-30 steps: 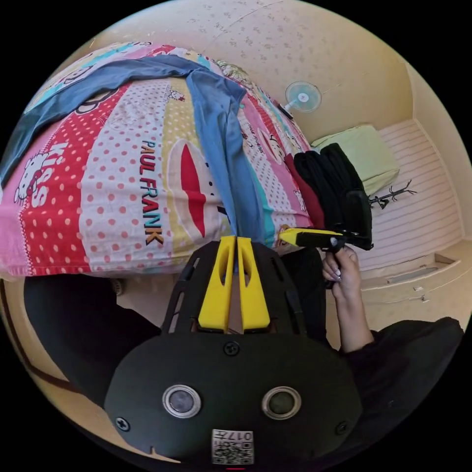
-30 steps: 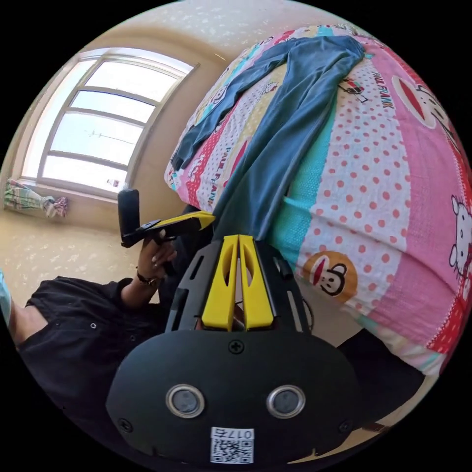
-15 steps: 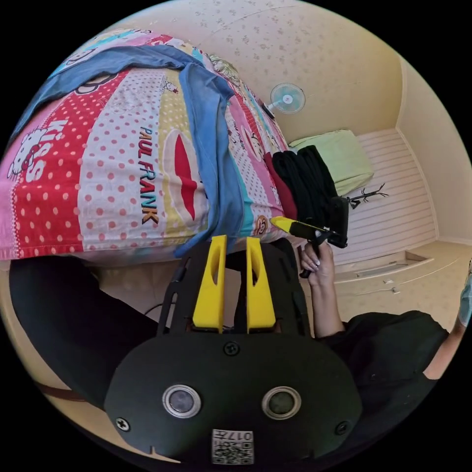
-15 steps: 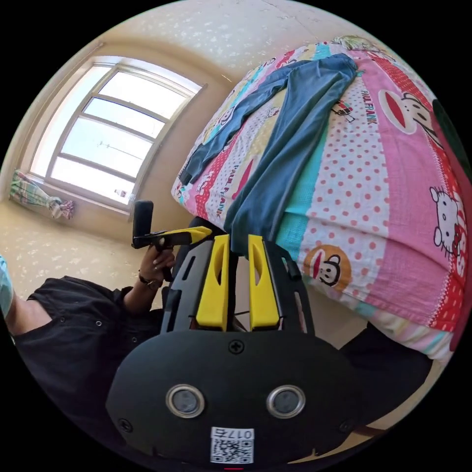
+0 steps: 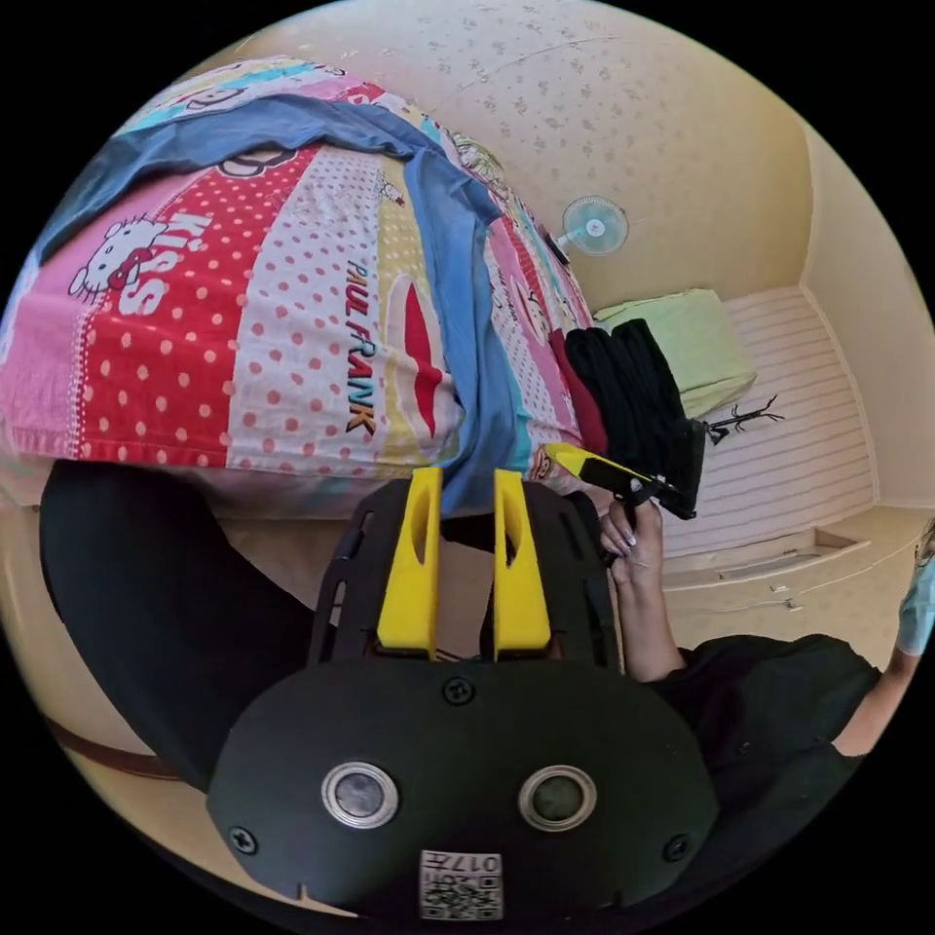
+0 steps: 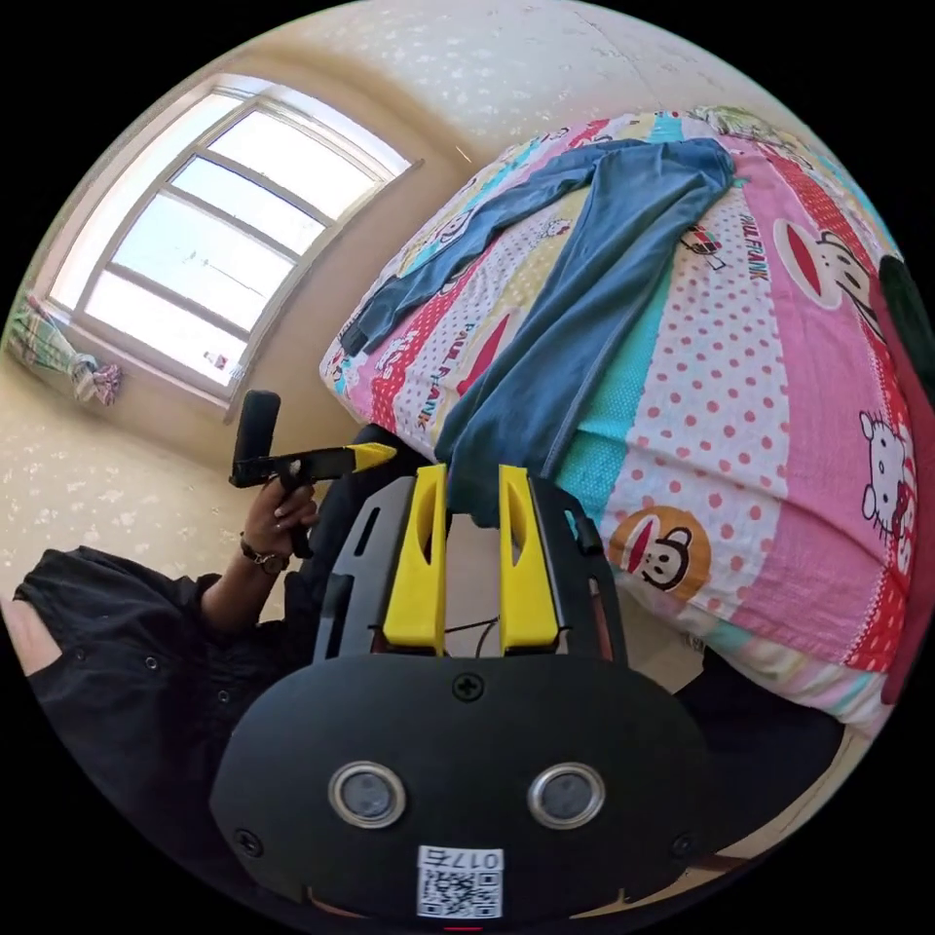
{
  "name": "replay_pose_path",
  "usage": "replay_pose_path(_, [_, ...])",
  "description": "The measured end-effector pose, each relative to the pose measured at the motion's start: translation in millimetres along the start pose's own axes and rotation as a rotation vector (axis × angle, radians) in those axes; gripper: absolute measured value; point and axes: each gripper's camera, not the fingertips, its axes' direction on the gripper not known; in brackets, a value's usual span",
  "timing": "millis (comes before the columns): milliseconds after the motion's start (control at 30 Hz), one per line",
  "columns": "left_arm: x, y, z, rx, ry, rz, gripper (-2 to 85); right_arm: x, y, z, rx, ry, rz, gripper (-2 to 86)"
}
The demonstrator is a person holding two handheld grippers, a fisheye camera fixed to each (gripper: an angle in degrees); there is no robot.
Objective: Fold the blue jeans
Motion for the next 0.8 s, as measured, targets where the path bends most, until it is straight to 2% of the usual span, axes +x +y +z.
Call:
replay_pose_path(67, [9.6, -12.1, 19.8, -0.052, -0.111, 0.047, 11.4, 2.6, 0.4, 8.6, 0.018, 0.033, 0.026, 10.0])
replay_pose_path(167, [11.5, -21.5, 61.2, -0.178, -0.155, 0.075, 11.4, 4.5, -6.3, 42.1, -0.048, 0.090, 0.064, 11.8])
replay_pose_path(233, [10.5, -17.9, 75.8, -0.171, -0.237, 0.090, 9.5, -1.8, -6.5, 52.0, -0.013, 0.130, 0.091, 11.5])
replay_pose_path(300, [10.2, -13.0, 73.3, -0.152, -0.206, 0.079, 7.8, -14.6, -8.1, 60.1, -0.071, 0.217, 0.063, 6.5])
replay_pose_path(367, [10.5, -6.7, 71.1, -0.219, -0.048, 0.065, 3.1, -17.5, -10.6, 67.1, -0.189, 0.172, 0.026, 3.5])
replay_pose_path(433, [18.6, 0.7, 64.5, -0.213, -0.023, 0.099, 1.7, -17.8, -6.8, 56.3, -0.176, 0.146, 0.020, 2.3])
replay_pose_path(500, [33.5, 4.3, 61.3, -0.251, -0.119, 0.149, 0.8, -18.0, -0.2, 27.1, -0.086, 0.174, 0.046, 1.6])
replay_pose_path(533, [45.6, 4.5, 61.1, -0.286, -0.250, 0.178, 1.1, -18.1, 1.2, 20.3, -0.066, 0.210, 0.061, 1.5])
replay_pose_path(633, [75.8, 1.4, 61.6, -0.318, -0.547, 0.241, 8.5, -16.3, 2.8, 1.6, -0.039, 0.385, 0.120, 1.2])
replay_pose_path(667, [82.9, -1.9, 65.8, -0.371, -0.633, 0.246, 12.0, -13.8, 0.9, 2.4, -0.063, 0.388, 0.129, 1.1])
replay_pose_path(767, [88.2, -8.8, 81.3, -0.591, -0.790, 0.271, 12.0, -14.7, -3.8, 10.5, -0.091, 0.321, 0.121, 1.1])
replay_pose_path(800, [88.6, -8.8, 81.7, -0.608, -0.806, 0.275, 11.6, -17.4, -6.2, 14.0, -0.101, 0.309, 0.123, 1.1])
